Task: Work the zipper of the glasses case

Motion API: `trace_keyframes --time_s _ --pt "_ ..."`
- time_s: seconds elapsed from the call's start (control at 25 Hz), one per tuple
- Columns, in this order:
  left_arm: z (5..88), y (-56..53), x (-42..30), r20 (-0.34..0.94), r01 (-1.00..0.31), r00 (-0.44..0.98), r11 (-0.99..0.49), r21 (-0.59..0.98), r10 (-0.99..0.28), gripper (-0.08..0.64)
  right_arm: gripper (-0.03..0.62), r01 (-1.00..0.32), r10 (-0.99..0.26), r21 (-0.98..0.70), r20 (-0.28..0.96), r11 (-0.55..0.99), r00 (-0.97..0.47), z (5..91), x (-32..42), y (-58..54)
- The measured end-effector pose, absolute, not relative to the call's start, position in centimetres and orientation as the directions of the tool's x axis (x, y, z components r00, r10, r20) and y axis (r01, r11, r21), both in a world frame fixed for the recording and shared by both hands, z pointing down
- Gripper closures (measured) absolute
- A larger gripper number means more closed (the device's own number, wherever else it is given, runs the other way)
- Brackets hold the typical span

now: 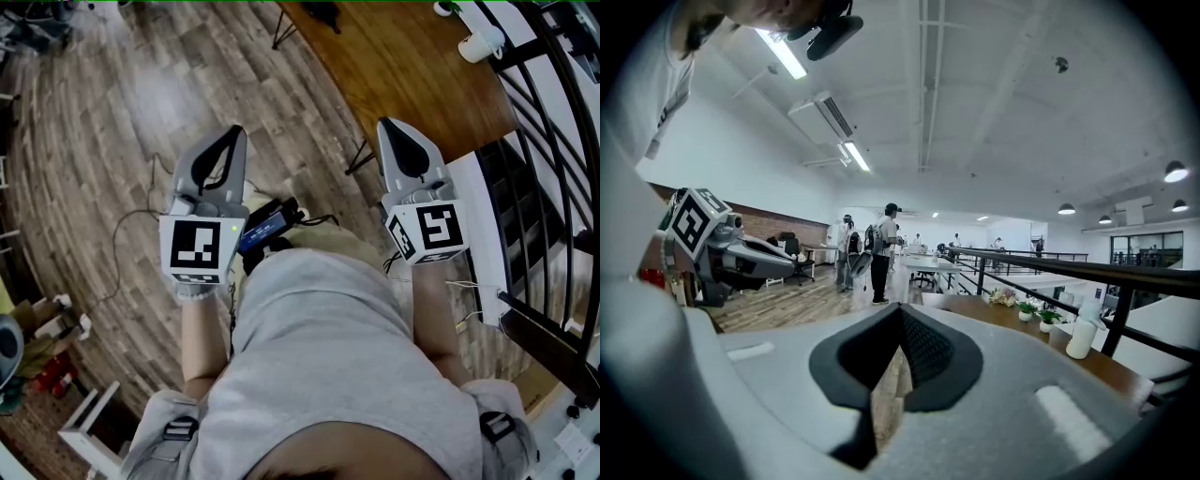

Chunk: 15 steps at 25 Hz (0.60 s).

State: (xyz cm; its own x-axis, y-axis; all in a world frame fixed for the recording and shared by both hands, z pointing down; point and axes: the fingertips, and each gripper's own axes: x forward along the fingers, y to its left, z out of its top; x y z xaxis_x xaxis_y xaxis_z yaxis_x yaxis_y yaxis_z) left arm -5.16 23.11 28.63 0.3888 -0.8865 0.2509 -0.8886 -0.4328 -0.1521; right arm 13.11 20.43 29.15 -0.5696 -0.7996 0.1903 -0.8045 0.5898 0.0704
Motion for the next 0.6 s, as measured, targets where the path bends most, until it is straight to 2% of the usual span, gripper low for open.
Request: trace_keyframes --time_s 0.28,0.32,0.36,0.4,0.6 --pt "29.01 23.25 -5.25 0.269 -0.904 0.376 -0.415 -0.103 -0.886 0.544 0.591 -0.815 -0.803 0.005 0.178 0.579 -0.569 29.14 13.24 20.6" --pt "29.13 23.19 -5.23 0.277 -0.905 0.377 -0.414 -0.092 -0.884 0.511 0.579 -0.816 -0.802 -0.009 0.175 0.578 -0.57 29.17 13.24 20.52" --pt "29.22 23.11 -5.18 0.283 -0.906 0.377 -0.415 -0.085 -0.882 0.479 0.518 -0.814 -0.8 -0.02 0.174 0.58 -0.574 29.19 13.21 20.46" --pt "29.25 23.06 -5.13 0.286 -0.905 0.378 -0.416 -0.083 -0.88 0.464 0.493 -0.812 -0.798 -0.025 0.173 0.583 -0.578 29.18 13.17 20.44" --pt "29.11 22.8 -4.75 0.282 -0.901 0.387 -0.425 -0.088 -0.878 0.453 0.477 -0.806 -0.791 -0.02 0.176 0.592 -0.585 29.22 13.12 20.37"
